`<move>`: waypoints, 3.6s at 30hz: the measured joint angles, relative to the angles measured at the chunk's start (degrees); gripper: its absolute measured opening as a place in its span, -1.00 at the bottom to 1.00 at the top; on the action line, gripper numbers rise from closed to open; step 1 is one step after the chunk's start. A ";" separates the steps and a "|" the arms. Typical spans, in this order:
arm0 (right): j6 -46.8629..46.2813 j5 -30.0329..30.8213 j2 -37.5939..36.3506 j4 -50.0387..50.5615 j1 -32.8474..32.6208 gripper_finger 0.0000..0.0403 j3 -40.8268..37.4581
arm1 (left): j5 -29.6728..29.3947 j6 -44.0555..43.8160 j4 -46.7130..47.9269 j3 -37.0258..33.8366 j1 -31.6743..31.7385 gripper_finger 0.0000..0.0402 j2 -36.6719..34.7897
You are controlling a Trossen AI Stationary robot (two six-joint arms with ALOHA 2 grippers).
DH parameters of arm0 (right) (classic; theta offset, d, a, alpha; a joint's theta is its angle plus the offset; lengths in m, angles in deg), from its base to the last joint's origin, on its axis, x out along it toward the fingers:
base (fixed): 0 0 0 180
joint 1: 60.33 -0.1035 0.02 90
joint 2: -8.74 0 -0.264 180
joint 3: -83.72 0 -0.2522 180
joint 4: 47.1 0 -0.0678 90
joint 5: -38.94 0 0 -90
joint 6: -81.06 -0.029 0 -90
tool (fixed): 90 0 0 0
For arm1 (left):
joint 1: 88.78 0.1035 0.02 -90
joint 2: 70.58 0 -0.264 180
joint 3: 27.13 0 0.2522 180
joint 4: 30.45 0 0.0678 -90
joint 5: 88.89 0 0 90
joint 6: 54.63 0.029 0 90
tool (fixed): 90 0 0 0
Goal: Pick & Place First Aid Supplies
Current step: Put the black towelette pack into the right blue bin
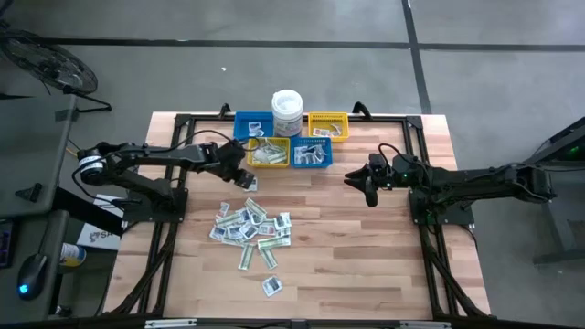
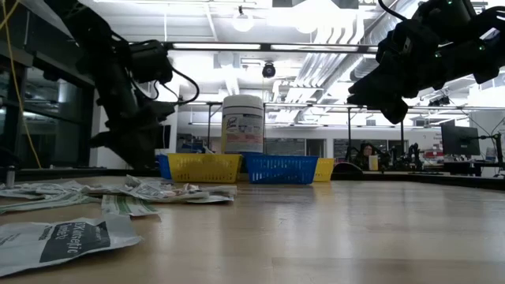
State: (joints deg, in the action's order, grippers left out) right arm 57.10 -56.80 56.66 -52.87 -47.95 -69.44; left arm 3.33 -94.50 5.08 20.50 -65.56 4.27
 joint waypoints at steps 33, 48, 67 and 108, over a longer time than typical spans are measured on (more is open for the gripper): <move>-0.02 -0.02 0.00 0.00 0.00 -0.46 0.00 | 2.88 -0.92 -4.03 0.13 -0.02 -0.97 7.08; -0.02 -0.02 0.00 0.00 -0.02 -0.46 0.00 | 6.48 0.58 -3.33 -0.13 -0.09 -1.00 1.40; -5.65 2.28 0.00 -2.08 -0.02 -0.46 0.00 | -7.61 5.23 -15.13 7.06 -10.27 -1.00 -6.38; 11.52 8.39 38.35 -16.34 -0.04 0.24 33.39 | -27.68 28.05 -55.05 7.48 -13.88 -1.00 1.97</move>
State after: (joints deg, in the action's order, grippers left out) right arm 68.62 -48.41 95.01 -69.21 -48.00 -36.05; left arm -24.35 -66.45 -49.97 27.98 -79.44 6.24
